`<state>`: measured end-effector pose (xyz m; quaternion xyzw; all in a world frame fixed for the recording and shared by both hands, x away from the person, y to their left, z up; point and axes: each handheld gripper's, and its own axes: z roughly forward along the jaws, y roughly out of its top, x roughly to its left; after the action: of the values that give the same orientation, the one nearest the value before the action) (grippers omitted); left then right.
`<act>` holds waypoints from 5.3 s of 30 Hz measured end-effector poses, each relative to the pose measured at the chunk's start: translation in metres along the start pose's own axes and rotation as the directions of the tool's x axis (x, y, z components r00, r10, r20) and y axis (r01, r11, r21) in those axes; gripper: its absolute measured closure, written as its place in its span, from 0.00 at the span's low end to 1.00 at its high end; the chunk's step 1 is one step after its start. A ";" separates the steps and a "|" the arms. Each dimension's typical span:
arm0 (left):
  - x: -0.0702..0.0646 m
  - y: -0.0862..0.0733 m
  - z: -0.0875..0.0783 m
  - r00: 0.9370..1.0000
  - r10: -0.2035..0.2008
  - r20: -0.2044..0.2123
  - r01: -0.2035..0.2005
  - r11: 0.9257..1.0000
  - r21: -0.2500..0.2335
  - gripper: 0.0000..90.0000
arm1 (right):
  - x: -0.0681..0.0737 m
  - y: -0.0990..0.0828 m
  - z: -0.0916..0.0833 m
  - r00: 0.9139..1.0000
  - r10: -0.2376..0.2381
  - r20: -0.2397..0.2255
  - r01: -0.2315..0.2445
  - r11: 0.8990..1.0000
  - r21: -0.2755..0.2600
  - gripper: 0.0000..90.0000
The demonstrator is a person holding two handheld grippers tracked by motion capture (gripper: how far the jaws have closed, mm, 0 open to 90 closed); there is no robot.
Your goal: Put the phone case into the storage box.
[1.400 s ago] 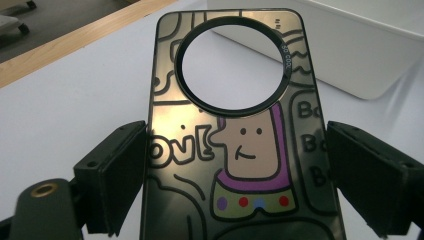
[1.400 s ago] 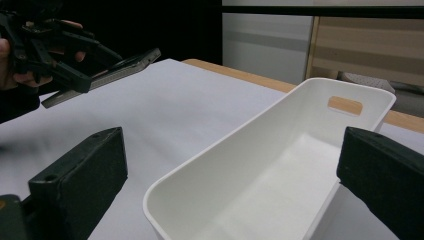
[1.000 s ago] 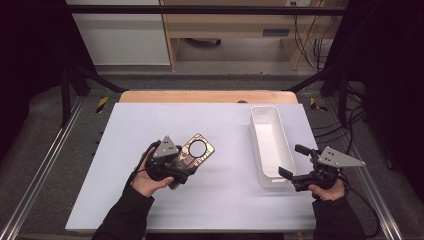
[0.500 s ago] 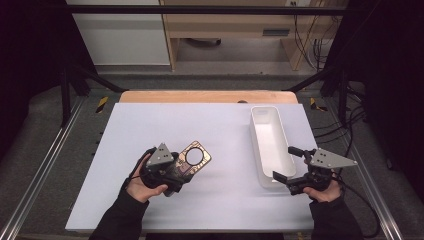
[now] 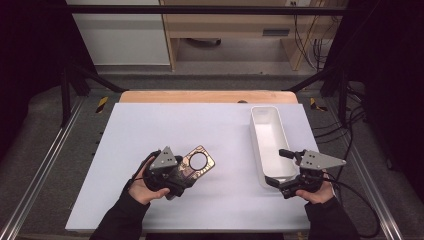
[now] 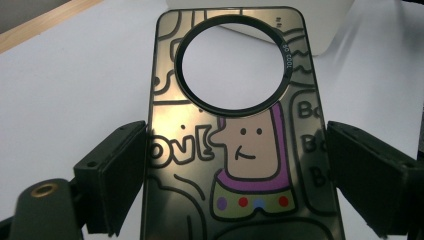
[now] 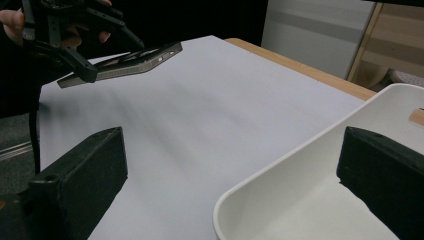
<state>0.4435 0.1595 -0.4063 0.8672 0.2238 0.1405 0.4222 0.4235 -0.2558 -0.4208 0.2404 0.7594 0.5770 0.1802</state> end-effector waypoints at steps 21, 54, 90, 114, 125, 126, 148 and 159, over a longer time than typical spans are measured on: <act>-0.022 0.012 0.015 0.996 0.064 0.058 -0.066 0.998 0.020 0.13 | 0.015 0.004 0.019 0.997 -0.043 -0.063 0.046 0.998 0.046 0.01; -0.041 0.025 0.019 0.964 0.241 0.108 -0.244 0.970 0.008 0.13 | 0.039 0.016 0.040 0.963 -0.169 -0.211 0.196 0.974 0.115 0.02; -0.054 0.040 0.011 0.898 0.425 0.114 -0.426 0.904 -0.019 0.13 | 0.054 0.044 0.056 0.890 -0.350 -0.291 0.393 0.913 0.106 0.04; -0.060 0.044 0.020 0.876 0.449 0.175 -0.452 0.892 -0.029 0.13 | 0.057 0.038 0.074 0.851 -0.391 -0.351 0.446 0.890 0.089 0.05; -0.062 0.043 0.018 0.863 0.460 0.208 -0.459 0.887 -0.055 0.13 | 0.060 0.037 0.079 0.825 -0.392 -0.407 0.448 0.893 0.049 0.05; -0.062 0.043 0.018 0.863 0.461 0.209 -0.459 0.886 -0.058 0.13 | 0.060 0.037 0.080 0.822 -0.392 -0.413 0.448 0.893 0.044 0.05; -0.061 0.041 0.017 0.854 0.467 0.230 -0.464 0.883 -0.071 0.13 | 0.061 0.035 0.080 0.795 -0.395 -0.460 0.447 0.894 0.005 0.12; -0.060 0.041 0.019 0.856 0.459 0.239 -0.458 0.887 -0.062 0.13 | 0.061 0.035 0.080 0.796 -0.389 -0.464 0.442 0.897 0.005 0.13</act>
<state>0.4106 0.0943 -0.3885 0.9055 -0.0435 0.1280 0.4022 0.4233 -0.1499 -0.4088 -0.0632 0.8457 0.5190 0.1071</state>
